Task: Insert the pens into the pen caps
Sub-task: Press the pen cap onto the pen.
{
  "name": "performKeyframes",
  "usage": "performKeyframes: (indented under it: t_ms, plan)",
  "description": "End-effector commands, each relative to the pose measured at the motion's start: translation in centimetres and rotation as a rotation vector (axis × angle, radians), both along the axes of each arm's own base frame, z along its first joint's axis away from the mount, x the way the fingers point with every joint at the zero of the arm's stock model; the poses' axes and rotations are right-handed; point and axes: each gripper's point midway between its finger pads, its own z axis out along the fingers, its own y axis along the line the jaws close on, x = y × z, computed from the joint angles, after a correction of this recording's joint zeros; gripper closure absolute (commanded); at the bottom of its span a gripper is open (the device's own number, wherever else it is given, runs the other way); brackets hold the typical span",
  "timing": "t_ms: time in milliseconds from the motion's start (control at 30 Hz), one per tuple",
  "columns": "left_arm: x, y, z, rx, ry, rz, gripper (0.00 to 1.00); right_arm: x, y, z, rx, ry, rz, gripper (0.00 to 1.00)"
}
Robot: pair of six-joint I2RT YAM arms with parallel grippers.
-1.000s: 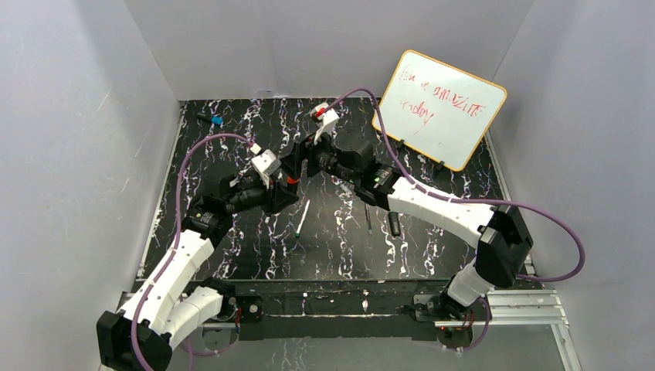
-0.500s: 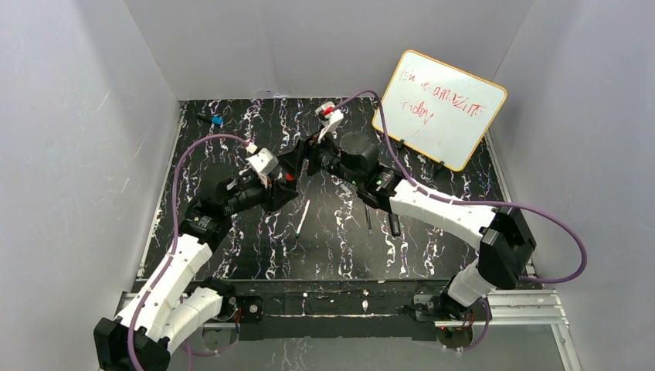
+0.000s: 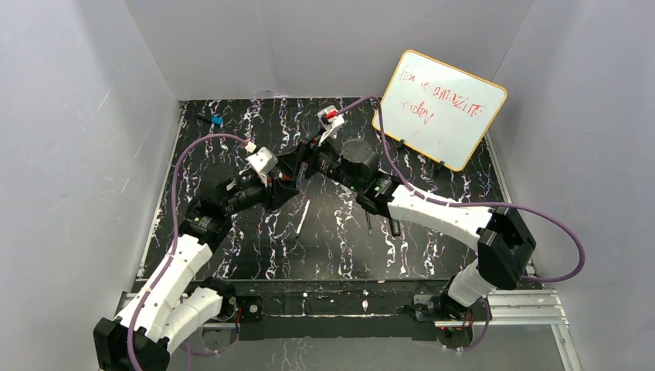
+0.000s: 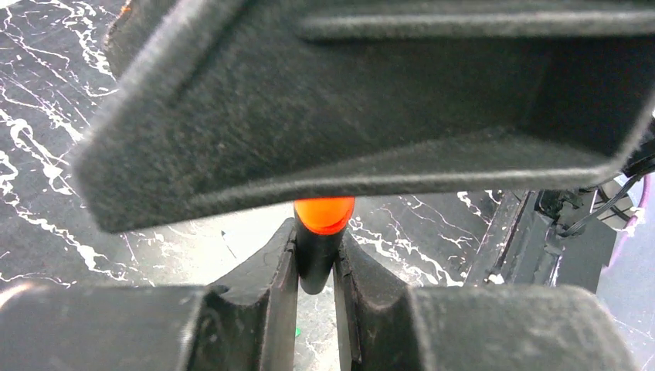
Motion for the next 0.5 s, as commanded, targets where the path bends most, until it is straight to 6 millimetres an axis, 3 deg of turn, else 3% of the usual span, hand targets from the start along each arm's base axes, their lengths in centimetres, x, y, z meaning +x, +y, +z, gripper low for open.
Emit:
performKeyframes:
  t_ms: [0, 300, 467]
  plan:
    - [2.8, 1.5, 9.4, -0.108, -0.295, 0.139, 1.00, -5.7, 1.0, -8.3, -0.217, 0.117, 0.185, 0.23]
    - [2.5, 1.6, 9.2, -0.097, -0.292, 0.138, 1.00, -5.5, 0.9, -8.0, -0.211, 0.104, 0.172, 0.23]
    - [2.3, 1.1, 7.4, -0.079, -0.232, 0.102, 1.00, -5.3, 1.4, -6.7, -0.189, 0.077, 0.183, 0.22]
